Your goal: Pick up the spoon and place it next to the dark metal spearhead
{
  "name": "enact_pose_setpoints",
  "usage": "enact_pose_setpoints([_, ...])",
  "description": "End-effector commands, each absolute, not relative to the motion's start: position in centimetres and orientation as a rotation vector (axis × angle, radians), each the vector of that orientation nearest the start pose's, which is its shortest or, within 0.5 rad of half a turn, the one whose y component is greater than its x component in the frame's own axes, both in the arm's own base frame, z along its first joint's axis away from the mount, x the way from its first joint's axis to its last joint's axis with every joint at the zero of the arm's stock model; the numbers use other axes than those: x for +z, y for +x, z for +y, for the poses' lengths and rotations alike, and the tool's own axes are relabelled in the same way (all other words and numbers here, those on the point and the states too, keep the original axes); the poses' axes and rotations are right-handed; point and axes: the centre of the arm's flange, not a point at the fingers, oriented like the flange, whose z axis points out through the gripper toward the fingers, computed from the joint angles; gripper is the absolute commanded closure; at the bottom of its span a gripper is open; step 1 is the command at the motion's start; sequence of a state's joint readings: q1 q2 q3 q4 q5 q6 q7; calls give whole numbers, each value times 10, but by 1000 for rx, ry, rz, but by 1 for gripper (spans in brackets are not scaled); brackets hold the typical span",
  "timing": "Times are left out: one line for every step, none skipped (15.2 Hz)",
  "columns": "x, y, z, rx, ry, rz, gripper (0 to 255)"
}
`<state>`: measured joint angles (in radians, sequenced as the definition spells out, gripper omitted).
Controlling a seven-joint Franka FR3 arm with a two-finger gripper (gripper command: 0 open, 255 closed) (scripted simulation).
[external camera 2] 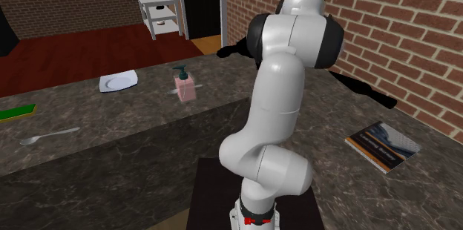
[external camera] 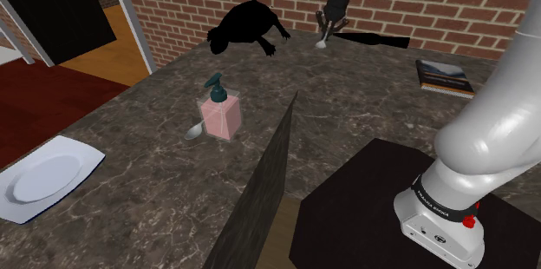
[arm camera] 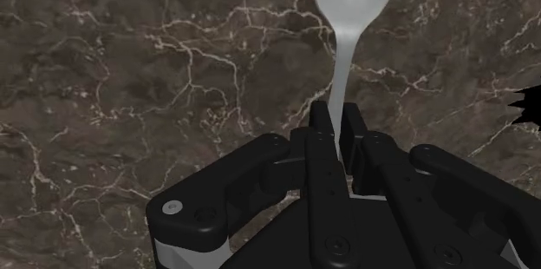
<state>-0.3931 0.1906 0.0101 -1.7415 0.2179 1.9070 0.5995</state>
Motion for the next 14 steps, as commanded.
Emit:
enact_pose_setpoints([461,581,-241,69,-2538,1480,255])
enact_pose_setpoints([461,583,-254,69,-2538,1480,255])
enact_pose_setpoints([461,585,-267,69,-2538,1480,255])
enact_pose_setpoints([461,587,-280,69,-2538,1480,255])
enact_pose_setpoints([461,589,-293,69,-2538,1480,255])
enact_pose_setpoints([461,591,-306,69,-2538,1480,255])
enact_pose_setpoints([461,593,-319,69,-2538,1480,255])
enact_pose_setpoints([461,595,-332,69,-2538,1480,255])
enact_pose_setpoints([461,598,-346,69,-2538,1480,255])
enact_pose_setpoints([461,600,-359,69,-2538,1480,255])
enact_pose_setpoints([461,602,-375,69,-2538,1480,255])
enact_pose_setpoints([456,602,-375,69,-2538,1480,255])
enact_pose_setpoints([451,602,-375,69,-2538,1480,255])
enact_pose_setpoints([446,602,-375,69,-2538,1480,255])
